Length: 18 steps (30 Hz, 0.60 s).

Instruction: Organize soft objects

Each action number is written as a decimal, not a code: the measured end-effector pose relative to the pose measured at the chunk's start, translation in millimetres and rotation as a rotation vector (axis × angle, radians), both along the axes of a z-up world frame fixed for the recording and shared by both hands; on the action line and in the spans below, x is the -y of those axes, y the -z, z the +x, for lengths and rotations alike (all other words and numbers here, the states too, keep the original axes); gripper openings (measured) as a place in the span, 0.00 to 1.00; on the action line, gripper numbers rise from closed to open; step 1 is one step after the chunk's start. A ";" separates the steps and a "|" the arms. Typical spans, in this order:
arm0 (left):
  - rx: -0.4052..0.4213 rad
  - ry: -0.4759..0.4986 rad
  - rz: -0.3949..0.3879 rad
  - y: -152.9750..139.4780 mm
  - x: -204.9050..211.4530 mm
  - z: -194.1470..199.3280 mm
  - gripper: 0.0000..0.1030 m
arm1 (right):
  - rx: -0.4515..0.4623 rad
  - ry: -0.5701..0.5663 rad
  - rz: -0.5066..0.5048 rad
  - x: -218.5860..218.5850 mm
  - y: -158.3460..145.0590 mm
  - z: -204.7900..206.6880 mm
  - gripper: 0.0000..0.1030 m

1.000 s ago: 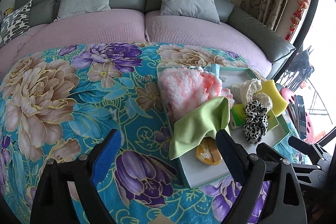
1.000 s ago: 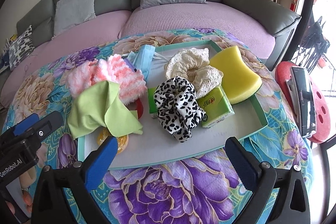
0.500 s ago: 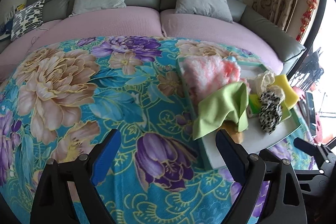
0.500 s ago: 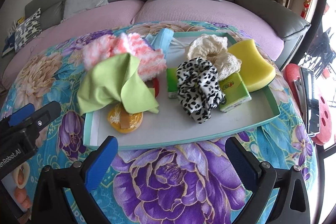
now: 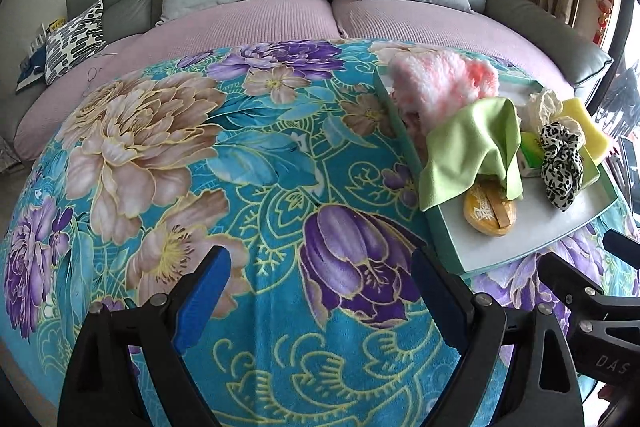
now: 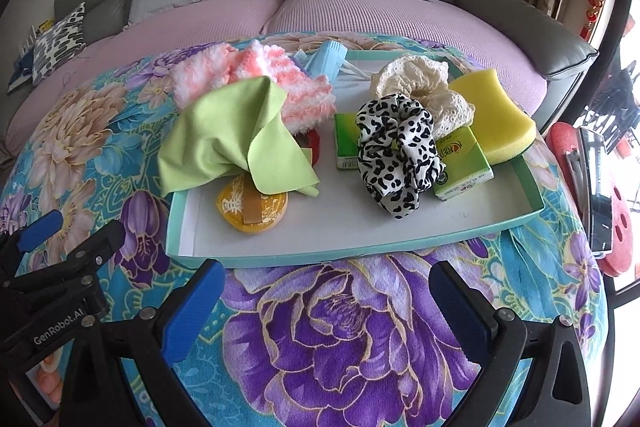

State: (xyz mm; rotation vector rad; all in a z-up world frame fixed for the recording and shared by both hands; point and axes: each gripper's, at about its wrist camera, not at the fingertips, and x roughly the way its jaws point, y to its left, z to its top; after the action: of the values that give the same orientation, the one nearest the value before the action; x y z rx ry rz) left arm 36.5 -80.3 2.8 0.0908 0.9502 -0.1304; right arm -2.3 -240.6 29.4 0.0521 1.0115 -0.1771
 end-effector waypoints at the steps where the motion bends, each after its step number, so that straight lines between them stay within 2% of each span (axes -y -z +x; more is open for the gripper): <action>1: -0.001 -0.004 0.007 1.4 0.7 1.1 0.89 | -0.001 -0.001 -0.002 -0.1 0.6 0.5 1.00; 10: -0.025 -0.014 0.055 12.7 2.5 7.8 0.89 | -0.024 -0.007 -0.020 -4.1 7.6 7.7 1.00; 18: -0.030 -0.032 0.062 16.0 -2.3 12.9 0.89 | -0.028 -0.012 -0.035 -7.5 10.6 14.9 1.00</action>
State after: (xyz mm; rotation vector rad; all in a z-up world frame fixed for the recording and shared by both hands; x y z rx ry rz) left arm 49.4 -77.9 -13.1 0.1312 0.9851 -0.0730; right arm 12.6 -233.1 18.8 0.0123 1.0362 -0.1849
